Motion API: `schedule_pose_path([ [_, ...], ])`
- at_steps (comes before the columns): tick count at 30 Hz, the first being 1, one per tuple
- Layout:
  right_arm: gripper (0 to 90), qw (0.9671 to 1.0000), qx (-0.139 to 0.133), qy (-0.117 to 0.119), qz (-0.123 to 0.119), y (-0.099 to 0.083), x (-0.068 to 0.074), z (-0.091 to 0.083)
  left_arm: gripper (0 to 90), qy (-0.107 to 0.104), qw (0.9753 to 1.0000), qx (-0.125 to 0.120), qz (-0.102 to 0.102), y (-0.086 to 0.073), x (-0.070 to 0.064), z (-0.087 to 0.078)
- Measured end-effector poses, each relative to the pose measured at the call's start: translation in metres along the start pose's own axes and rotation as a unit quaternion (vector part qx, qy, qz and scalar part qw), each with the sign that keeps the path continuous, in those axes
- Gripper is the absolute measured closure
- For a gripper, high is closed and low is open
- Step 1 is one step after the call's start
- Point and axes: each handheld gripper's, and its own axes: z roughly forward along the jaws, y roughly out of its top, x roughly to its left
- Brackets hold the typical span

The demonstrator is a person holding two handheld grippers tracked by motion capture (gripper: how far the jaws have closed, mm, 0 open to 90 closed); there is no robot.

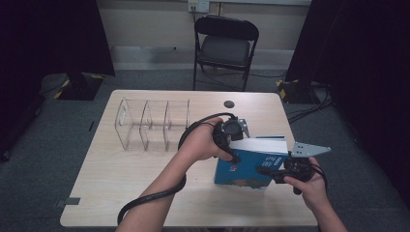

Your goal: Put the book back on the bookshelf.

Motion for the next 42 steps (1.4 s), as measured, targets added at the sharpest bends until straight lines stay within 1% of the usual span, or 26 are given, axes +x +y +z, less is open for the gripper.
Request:
schedule_pose_path([
  [1, 31.9, 1.0, 0.001, -0.001, -0.001, 0.0, 0.0006, -0.0001, 55.1, 0.0, 1.0, 0.001, -0.001, 0.0001, -0.0005, 0.0],
  [2, 31.9, 1.0, 0.0, -0.002, -0.002, -0.0004, 0.0009, 0.0, 55.2, -0.001, 0.9999, 0.004, -0.012, 0.0003, -0.002, 0.0],
  [3, 31.8, 1.0, 0.001, -0.002, -0.002, -0.0011, 0.0012, -0.0002, 55.6, 0.0, 0.9999, 0.005, -0.016, 0.0004, -0.003, 0.0],
  [5, 31.6, 1.0, 0.0, 0.0, -0.001, -0.0025, 0.0012, 0.0005, 55.8, 0.001, 0.9999, 0.006, -0.008, 0.0002, -0.0038, -0.0001],
  [7, 31.5, 1.0, 0.004, -0.002, -0.003, -0.0035, 0.0019, 0.0013, 56.1, 0.002, 1.0, 0.004, -0.006, -0.0001, -0.0049, 0.0003],
  [9, 31.6, 1.0, 0.006, -0.003, -0.006, -0.0044, 0.0027, 0.0024, 55.5, 0.004, 0.9999, 0.006, -0.009, 0.0003, -0.0047, 0.0001],
  [11, 31.6, 1.0, 0.002, -0.005, -0.005, -0.0056, 0.0023, 0.0036, 54.1, 0.008, 0.9999, 0.006, -0.01, 0.0005, -0.0044, 0.0002],
  [14, 31.6, 1.0, -0.002, 0.001, -0.001, -0.0068, 0.0009, 0.0049, 53.6, 0.006, 0.9999, 0.005, -0.012, 0.0005, -0.0036, 0.0001],
  [17, 31.6, 1.0, 0.002, 0.0, -0.003, -0.0075, 0.0001, 0.0054, 52.4, 0.007, 0.9998, 0.006, -0.016, 0.0008, -0.0033, 0.0003],
  [19, 31.6, 1.0, 0.005, 0.002, 0.0, -0.0079, -0.0002, 0.0052, 51.3, 0.008, 0.9998, 0.007, -0.016, 0.0009, -0.0027, 0.0002],
  [23, 31.8, 1.0, 0.007, 0.0, 0.0, -0.0085, -0.0002, 0.0054, 50.5, 0.01, 0.9997, 0.005, -0.022, 0.0008, -0.0021, 0.0002],
  [26, 31.8, 1.0, 0.007, 0.0, 0.001, -0.0088, 0.0003, 0.0052, 49.7, 0.011, 0.9998, 0.001, -0.016, 0.0008, -0.0026, 0.0001],
  [27, 31.8, 1.0, 0.008, 0.001, 0.001, -0.0089, 0.0004, 0.0051, 49.5, 0.006, 0.9998, -0.002, -0.019, 0.0007, -0.0025, 0.0],
  [29, 31.8, 1.0, 0.008, 0.001, 0.001, -0.0089, 0.0007, 0.0052, 49.4, 0.006, 0.9997, -0.004, -0.021, 0.0009, -0.0018, 0.0],
  [31, 31.8, 1.0, 0.009, 0.0, 0.0, -0.0086, 0.0008, 0.0053, 48.6, 0.009, 0.9998, -0.002, -0.02, 0.0015, -0.0016, 0.0002],
  [34, 31.7, 1.0, 0.009, 0.0, -0.002, -0.0078, 0.0004, 0.0052, 48.1, 0.004, 0.9997, 0.002, -0.023, 0.0032, -0.002, 0.0003],
  [35, 31.7, 1.0, 0.01, 0.0, -0.003, -0.0075, 0.0005, 0.0052, 48.0, 0.005, 0.9998, 0.004, -0.019, 0.0036, -0.002, 0.0005],
  [38, 31.7, 0.9999, 0.01, 0.001, -0.003, -0.0072, 0.0007, 0.0054, 47.8, 0.007, 0.9998, 0.005, -0.019, 0.0053, -0.0024, 0.0004],
  [39, 31.7, 0.9999, 0.01, 0.001, -0.002, -0.0073, 0.0005, 0.0053, 47.7, 0.007, 0.9998, 0.006, -0.015, 0.0062, -0.0024, 0.0001],
  [40, 31.7, 0.9999, 0.01, 0.002, -0.002, -0.0073, 0.0004, 0.0054, 47.8, 0.009, 0.9998, 0.004, -0.018, 0.0071, -0.0033, -0.0002],
  [41, 31.7, 1.0, 0.01, 0.002, -0.002, -0.0074, 0.0005, 0.0054, 47.9, 0.01, 0.9999, 0.003, -0.013, 0.008, -0.0032, -0.0006],
  [42, 31.7, 1.0, 0.009, 0.002, -0.002, -0.0075, 0.0004, 0.0054, 47.9, 0.011, 0.9999, 0.006, -0.012, 0.009, -0.0036, -0.0006],
])
